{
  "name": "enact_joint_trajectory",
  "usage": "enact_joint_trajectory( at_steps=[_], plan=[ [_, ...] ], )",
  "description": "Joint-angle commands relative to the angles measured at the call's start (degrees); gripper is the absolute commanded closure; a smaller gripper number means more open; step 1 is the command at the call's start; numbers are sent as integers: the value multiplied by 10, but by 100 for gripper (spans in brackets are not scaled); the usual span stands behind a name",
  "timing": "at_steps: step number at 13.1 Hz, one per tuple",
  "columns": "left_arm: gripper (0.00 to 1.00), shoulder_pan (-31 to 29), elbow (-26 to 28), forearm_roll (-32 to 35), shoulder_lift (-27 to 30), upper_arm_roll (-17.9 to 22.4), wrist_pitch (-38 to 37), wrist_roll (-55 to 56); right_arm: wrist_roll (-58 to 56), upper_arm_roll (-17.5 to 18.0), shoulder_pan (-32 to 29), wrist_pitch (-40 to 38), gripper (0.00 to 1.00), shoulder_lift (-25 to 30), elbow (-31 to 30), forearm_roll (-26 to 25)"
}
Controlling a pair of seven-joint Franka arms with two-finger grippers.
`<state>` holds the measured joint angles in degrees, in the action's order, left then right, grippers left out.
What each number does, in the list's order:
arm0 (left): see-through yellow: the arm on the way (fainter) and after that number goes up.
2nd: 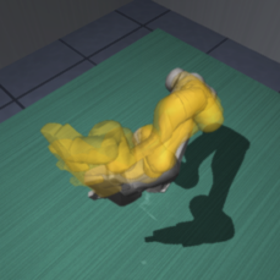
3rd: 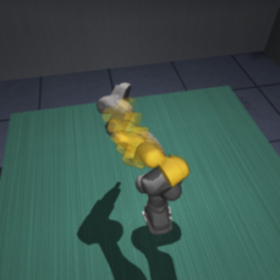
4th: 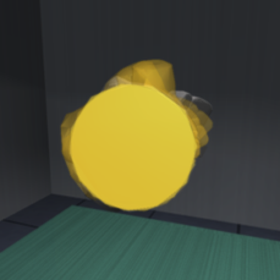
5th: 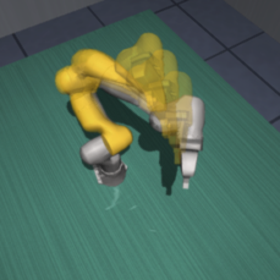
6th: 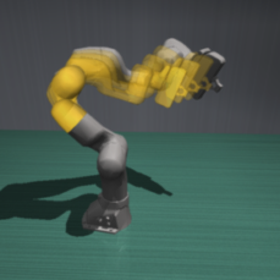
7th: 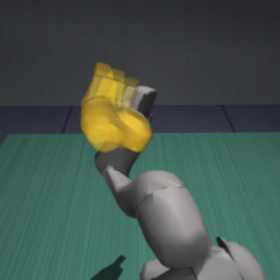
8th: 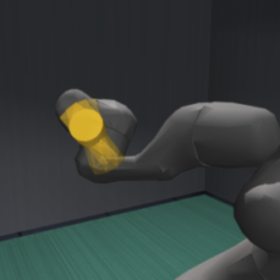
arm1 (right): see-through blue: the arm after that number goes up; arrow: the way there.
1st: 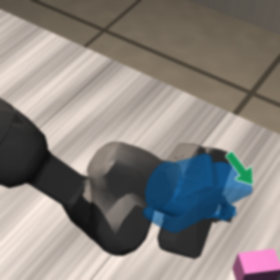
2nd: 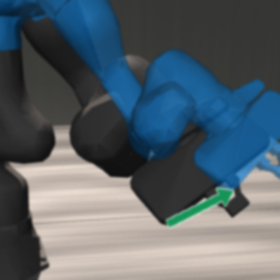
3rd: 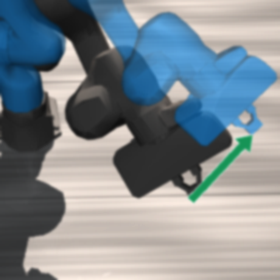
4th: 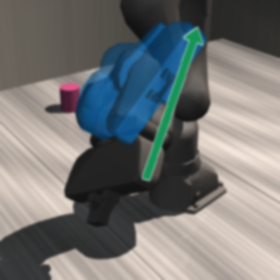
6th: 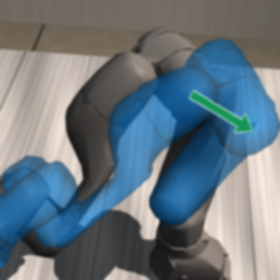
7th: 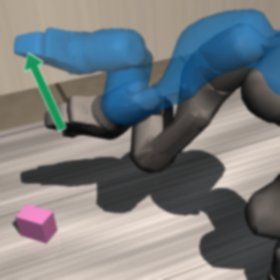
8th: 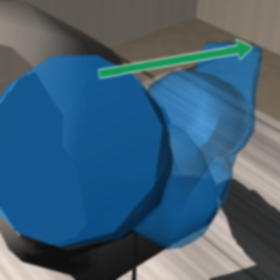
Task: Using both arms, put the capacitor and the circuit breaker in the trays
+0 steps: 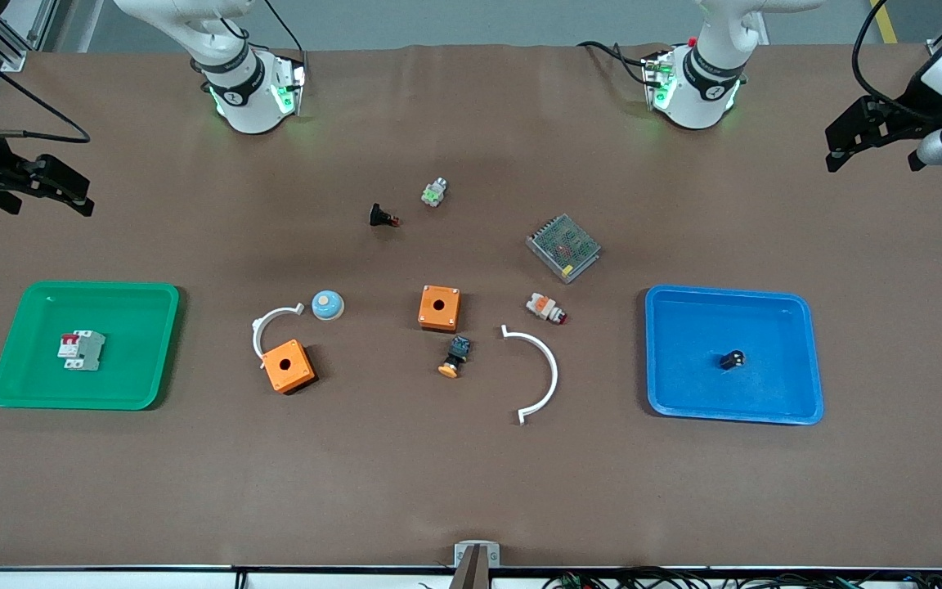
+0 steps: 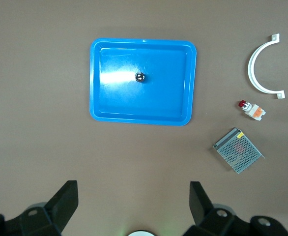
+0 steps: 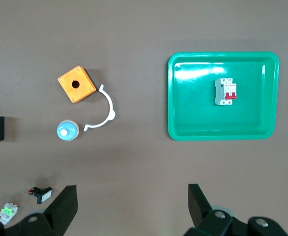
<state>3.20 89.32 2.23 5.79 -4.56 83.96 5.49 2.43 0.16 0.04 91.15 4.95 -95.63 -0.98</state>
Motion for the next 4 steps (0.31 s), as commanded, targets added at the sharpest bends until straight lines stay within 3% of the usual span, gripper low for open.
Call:
enact_joint_trajectory(
  at_steps=[1,4],
  plan=[
    [0,4,-16,6,-10,2,-5,-12,10,-6,-1,0,1,8,14,23],
    [0,-3,-16,-15,-12,2,-5,-13,9,-6,-1,-5,1,7,31,22]
  ],
)
